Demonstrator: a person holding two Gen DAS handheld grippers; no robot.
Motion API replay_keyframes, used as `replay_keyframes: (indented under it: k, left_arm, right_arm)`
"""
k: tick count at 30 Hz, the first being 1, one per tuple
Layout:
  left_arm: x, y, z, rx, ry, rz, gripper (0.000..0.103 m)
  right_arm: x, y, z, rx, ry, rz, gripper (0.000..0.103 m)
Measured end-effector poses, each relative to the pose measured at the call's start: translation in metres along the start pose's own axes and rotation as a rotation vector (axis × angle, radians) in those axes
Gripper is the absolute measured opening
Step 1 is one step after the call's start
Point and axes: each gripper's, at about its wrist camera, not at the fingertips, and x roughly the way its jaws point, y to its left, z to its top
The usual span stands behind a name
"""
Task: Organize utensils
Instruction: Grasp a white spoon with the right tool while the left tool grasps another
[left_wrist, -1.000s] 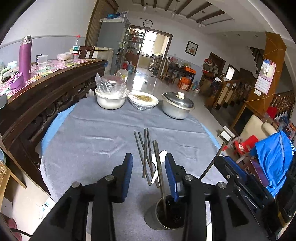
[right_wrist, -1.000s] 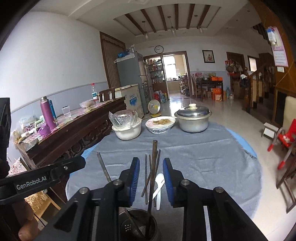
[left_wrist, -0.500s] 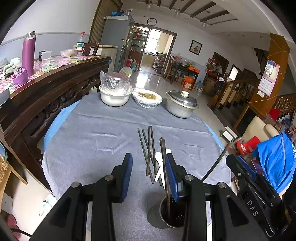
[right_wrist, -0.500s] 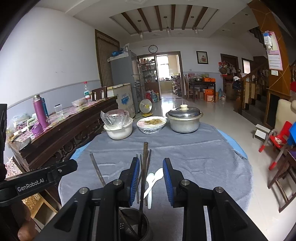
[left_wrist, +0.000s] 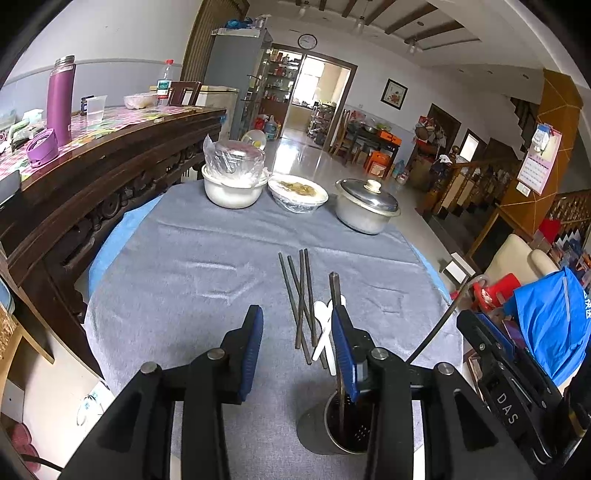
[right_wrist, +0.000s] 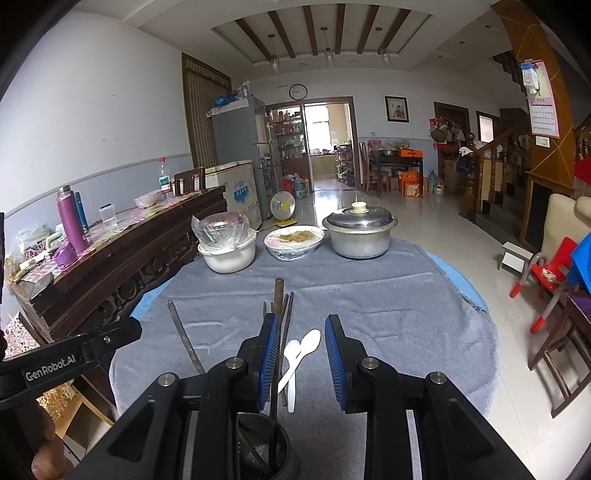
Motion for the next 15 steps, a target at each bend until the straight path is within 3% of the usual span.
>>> replay_keyframes:
  k: [6, 10, 15]
  left_arm:
    - [0.0, 0.01, 0.004, -0.018, -0.013, 0.009, 0.045]
    - [0.002, 0.026, 0.01, -0.042, -0.03, 0.033, 0.046]
    - [0.016, 0.054, 0.017, -0.092, -0.016, 0.073, 0.047]
  right_arm:
    - [0.001, -0.004, 0.001, 0.024, -0.002, 0.01, 0.029]
    - [-0.003, -0.023, 0.005, 0.104, -0.028, 0.049, 0.03]
    - [0.005, -0.058, 0.014, 0.226, -0.042, 0.05, 0.044]
